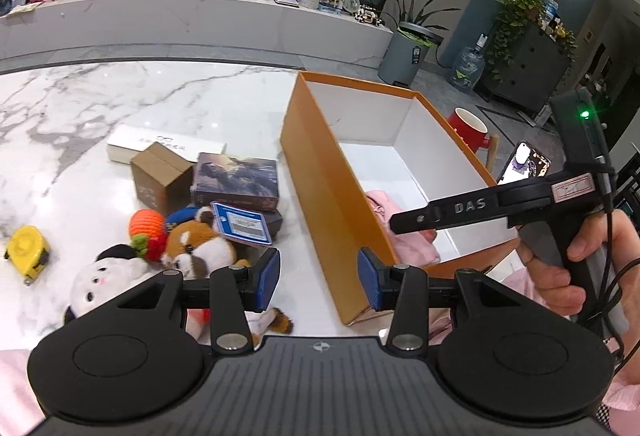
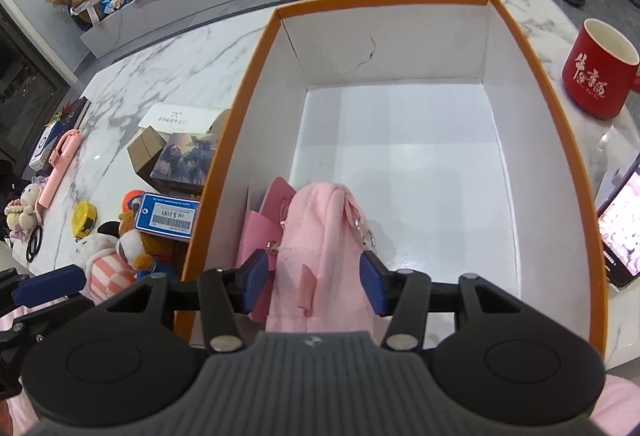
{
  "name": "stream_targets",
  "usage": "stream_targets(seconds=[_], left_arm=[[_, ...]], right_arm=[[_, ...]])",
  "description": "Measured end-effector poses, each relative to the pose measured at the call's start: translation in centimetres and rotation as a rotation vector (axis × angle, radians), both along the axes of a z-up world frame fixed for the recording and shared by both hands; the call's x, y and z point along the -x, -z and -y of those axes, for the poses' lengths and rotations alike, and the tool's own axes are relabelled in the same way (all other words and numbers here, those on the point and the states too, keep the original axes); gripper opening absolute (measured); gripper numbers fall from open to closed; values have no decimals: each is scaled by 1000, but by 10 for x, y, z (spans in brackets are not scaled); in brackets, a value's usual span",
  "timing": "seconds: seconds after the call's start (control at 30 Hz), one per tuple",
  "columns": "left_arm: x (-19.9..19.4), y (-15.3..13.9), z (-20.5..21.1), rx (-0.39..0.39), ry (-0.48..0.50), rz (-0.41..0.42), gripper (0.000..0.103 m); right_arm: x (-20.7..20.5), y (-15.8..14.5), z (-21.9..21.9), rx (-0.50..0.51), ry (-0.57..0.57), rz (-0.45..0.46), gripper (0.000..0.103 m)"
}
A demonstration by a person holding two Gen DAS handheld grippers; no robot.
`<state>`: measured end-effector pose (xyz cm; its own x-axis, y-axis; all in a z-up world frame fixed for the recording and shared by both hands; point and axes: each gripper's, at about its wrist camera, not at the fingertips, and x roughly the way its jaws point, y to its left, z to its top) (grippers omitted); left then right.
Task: Organize objects
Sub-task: 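Lower both pink items into the shoebox and open both tools, then move both tools back to the plush toys on the table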
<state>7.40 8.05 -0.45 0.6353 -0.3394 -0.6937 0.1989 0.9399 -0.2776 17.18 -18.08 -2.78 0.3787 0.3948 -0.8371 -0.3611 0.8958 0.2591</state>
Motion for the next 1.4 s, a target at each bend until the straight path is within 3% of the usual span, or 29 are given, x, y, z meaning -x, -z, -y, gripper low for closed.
stream_targets(seconds=[0.27, 0.43, 0.57, 0.63, 0.97, 1.03, 1.4], left_arm=[[15, -10, -27, -87, -25, 18, 50], [19, -7, -50, -162, -78, -10, 50], [16, 4, -65, -210, -87, -68, 51], [12, 12, -75, -191, -140, -115, 52], [-12, 41, -104, 86, -417, -301, 52], [-18, 48, -103, 102, -447, -339, 56], [-45, 65, -107, 81, -563, -378, 74]], right_arm=[[16, -30, -4, -44, -25, 113, 47], [37, -53, -31, -102, -130, 175, 47], [52, -55, -65, -129, -240, 182, 46], [56, -50, -82, -123, -278, 175, 44], [45, 9, -132, -40, -313, 57, 39], [43, 16, -135, -36, -315, 53, 39], [37, 43, -150, -37, -340, -7, 42]])
